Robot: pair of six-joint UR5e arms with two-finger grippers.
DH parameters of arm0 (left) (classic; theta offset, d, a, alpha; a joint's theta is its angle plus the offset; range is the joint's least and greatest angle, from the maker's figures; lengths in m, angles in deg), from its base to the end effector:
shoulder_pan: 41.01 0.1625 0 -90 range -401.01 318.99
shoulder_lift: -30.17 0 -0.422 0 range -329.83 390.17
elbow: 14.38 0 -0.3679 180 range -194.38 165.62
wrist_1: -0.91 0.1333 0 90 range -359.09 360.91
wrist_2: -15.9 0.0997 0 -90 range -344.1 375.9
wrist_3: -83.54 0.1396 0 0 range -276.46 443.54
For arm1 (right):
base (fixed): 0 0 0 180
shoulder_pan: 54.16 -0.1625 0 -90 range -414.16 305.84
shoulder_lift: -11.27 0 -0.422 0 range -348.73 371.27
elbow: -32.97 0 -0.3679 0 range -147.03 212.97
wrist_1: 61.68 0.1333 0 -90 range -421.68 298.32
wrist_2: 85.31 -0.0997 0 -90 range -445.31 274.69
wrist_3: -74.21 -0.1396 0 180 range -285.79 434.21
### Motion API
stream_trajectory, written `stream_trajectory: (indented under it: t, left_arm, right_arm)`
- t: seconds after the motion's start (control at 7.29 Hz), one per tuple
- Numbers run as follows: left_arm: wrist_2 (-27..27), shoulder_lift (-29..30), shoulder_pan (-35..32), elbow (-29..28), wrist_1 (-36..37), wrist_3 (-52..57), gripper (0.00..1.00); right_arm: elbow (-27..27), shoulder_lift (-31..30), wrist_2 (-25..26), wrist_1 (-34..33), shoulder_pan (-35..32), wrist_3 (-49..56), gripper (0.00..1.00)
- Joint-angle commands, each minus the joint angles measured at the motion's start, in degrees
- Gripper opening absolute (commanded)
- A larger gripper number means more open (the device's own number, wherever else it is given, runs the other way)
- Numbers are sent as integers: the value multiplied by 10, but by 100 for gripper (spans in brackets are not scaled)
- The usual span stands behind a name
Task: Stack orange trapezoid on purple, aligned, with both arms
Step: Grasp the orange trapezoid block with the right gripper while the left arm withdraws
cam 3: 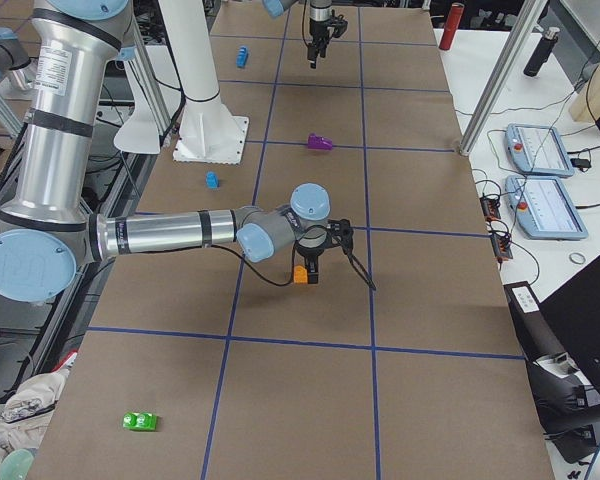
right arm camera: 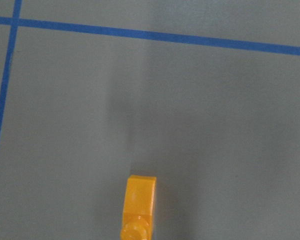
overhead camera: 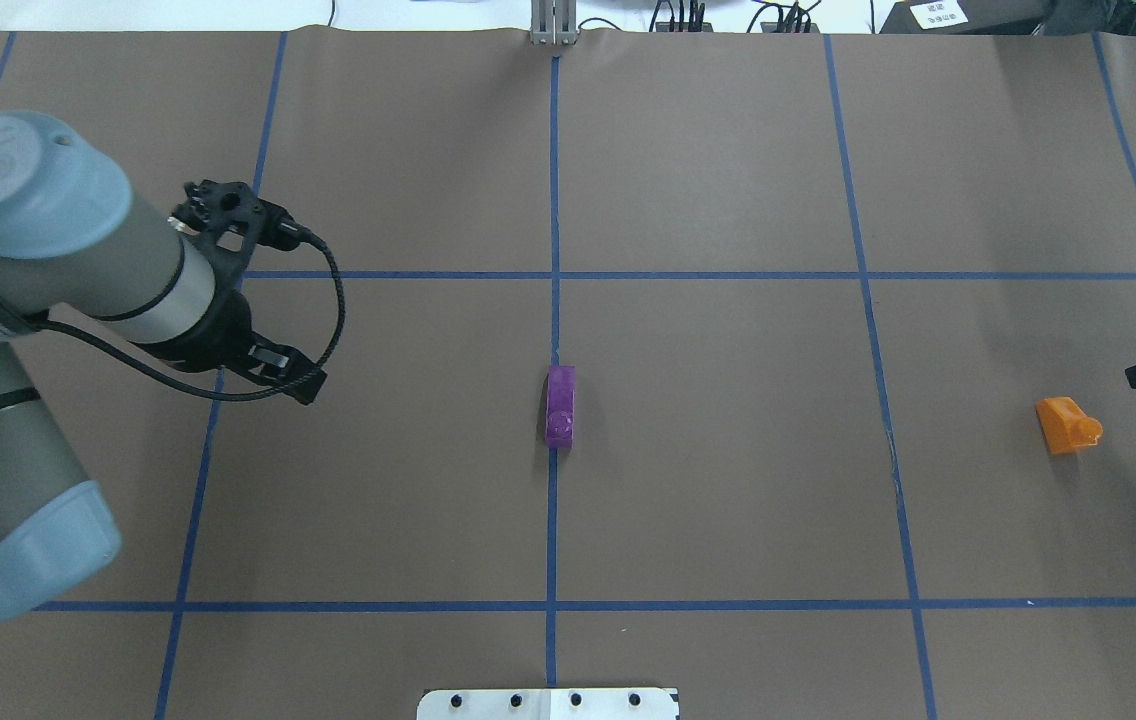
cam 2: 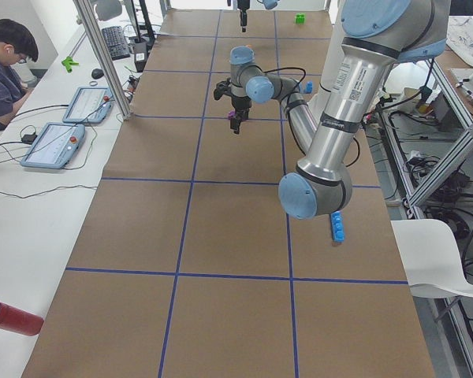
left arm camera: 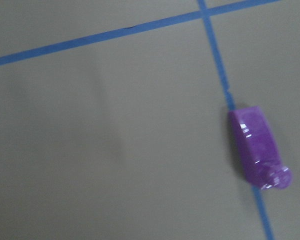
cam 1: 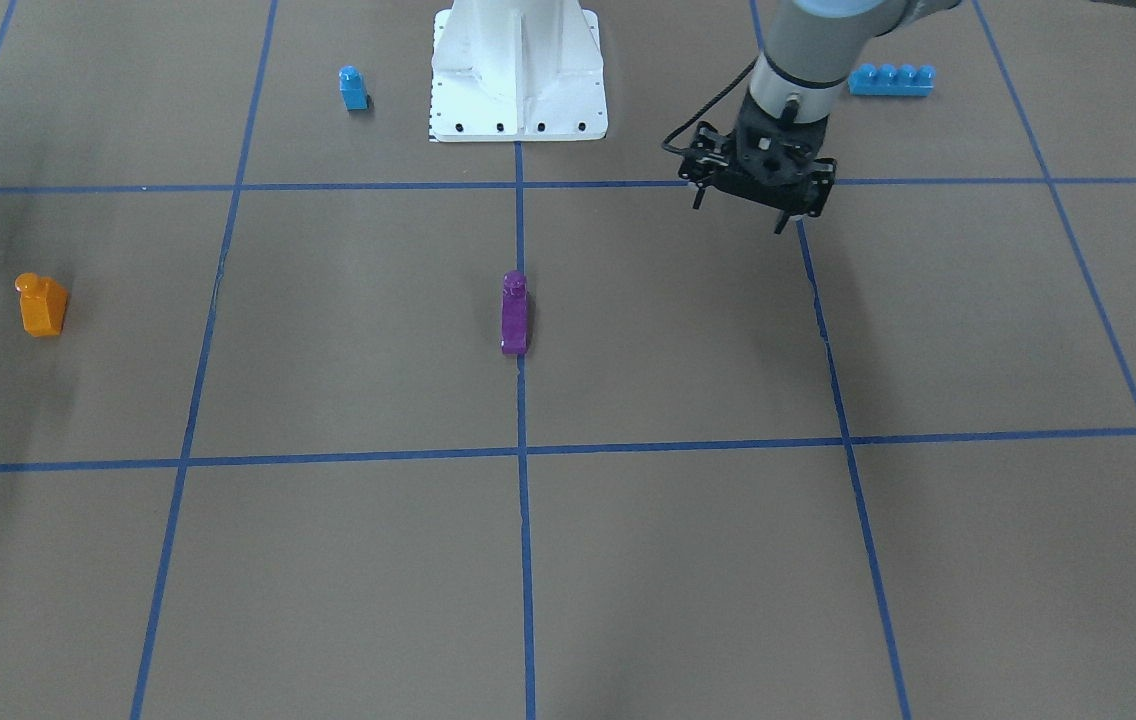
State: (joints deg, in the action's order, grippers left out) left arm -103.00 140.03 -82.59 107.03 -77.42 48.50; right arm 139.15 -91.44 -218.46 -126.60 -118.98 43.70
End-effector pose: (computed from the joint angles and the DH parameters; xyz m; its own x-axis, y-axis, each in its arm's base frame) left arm 0.3515 -0.3998 0.3030 0.6180 0.4100 -0.6709 -0.2706 0.9121 0.3081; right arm -0.1405 -0.3877 0.5937 0.6387 -0.1187 0.7602 0.0574 0.9926 0.1068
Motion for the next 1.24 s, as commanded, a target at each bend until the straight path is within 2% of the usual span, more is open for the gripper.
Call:
stream_trajectory:
  t: [0.0,0.27,0.41,0.69,0.82,0.96,1.1]
  left_arm:
    - [-19,-21,-20,8,0,45,100]
    - [-20,-20,-19,8,-1,44,100]
    - [-20,-18,-19,8,-1,41,100]
    - [-20,-17,-18,8,0,37,100]
    - [-20,-16,-17,8,-1,37,100]
    - [-20,-16,-17,7,-1,37,100]
    - [-20,-16,-17,7,-1,37,100]
  right_arm:
    - [-12,1,59,38,60,-75,100]
    - [-48,2,98,89,101,-117,99]
    - [-63,2,102,105,108,-119,98]
    - [-65,5,102,105,123,-119,86]
    - [-65,6,103,105,129,-119,85]
    - [-65,6,103,105,131,-119,79]
    - [-64,6,102,105,131,-120,62]
